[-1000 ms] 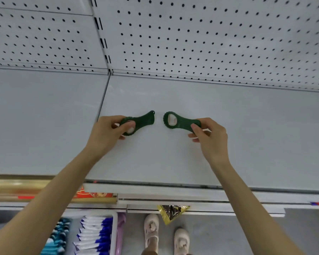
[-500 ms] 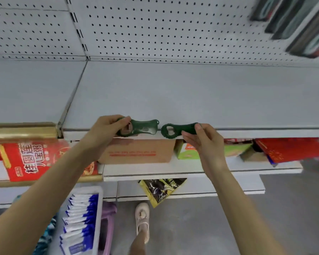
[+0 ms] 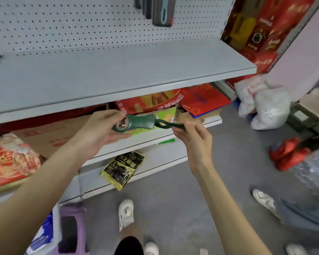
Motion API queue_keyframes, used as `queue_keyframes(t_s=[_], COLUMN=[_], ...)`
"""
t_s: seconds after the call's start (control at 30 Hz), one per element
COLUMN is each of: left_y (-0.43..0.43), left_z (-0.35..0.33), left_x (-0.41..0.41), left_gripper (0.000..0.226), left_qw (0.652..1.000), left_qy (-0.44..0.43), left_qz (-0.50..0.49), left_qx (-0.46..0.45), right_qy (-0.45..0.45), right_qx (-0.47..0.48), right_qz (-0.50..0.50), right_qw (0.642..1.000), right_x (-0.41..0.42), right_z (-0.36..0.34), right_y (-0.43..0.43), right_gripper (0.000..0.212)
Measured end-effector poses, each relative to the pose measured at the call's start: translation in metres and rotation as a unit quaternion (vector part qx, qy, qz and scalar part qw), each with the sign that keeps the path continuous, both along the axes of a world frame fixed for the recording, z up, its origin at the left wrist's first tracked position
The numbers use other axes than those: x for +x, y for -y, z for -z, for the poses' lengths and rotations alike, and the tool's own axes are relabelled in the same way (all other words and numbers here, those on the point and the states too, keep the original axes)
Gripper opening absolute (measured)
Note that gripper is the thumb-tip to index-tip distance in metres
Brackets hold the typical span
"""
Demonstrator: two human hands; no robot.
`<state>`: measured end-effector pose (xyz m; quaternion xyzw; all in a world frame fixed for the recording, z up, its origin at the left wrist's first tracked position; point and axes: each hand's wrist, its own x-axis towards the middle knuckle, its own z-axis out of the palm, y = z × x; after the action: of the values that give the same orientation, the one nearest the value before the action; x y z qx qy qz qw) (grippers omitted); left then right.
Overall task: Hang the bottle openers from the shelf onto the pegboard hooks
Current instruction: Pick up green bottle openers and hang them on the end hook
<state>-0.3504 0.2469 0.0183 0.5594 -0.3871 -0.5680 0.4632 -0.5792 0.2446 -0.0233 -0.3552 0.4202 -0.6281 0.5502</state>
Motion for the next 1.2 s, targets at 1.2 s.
queue_keyframes(t_s=[1.2], left_y=[0.228], left_z=[-0.123], left_x=[-0.355], left_gripper=[0.028], left_qw=[0.98], left_qy=[0.093], left_qz=[0.06], left_qx=[-0.166], right_qy=[0.181], right_qx=[0.003], right_qz=[-0.133], right_qw=[0.974], right_x=[-0.332], right_z=[-0.089], right_y=[0.233], right_gripper=[0.026])
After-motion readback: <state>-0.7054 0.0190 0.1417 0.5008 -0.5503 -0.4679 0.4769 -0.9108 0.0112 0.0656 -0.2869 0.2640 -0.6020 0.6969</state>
